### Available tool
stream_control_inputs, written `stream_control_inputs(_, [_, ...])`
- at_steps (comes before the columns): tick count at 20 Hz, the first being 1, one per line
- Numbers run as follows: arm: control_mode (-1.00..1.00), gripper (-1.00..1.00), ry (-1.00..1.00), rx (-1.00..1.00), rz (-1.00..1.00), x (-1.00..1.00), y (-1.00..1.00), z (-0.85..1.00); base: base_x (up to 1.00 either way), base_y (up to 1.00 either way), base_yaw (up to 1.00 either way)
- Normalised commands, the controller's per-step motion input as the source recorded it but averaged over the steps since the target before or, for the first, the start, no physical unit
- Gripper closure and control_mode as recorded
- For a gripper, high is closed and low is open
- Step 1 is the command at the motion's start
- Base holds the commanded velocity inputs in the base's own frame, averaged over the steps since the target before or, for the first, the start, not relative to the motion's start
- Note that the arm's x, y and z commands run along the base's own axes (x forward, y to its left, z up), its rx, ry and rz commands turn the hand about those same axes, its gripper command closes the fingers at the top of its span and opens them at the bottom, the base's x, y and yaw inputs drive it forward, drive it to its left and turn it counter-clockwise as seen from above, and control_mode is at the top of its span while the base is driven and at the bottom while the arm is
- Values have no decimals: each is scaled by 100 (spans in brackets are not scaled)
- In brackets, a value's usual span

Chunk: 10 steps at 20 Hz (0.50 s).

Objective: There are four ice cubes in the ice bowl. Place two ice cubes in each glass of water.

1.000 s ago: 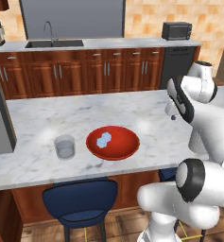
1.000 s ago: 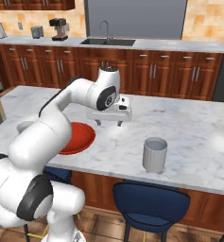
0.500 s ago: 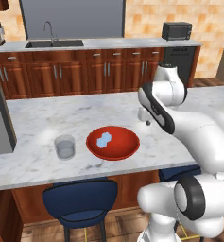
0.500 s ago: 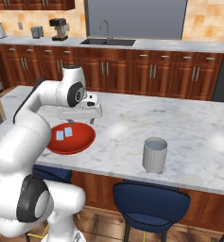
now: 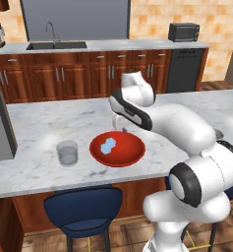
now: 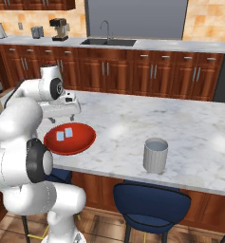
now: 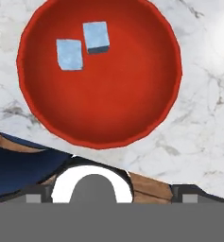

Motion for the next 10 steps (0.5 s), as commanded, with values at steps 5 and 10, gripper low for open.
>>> stream_control_inputs(5, [-100, -100, 3, 13, 31, 51, 73, -56, 0, 0, 0])
stream_control_inputs(10, [-100, -100, 2, 14, 20, 14, 24, -59, 0, 0, 0])
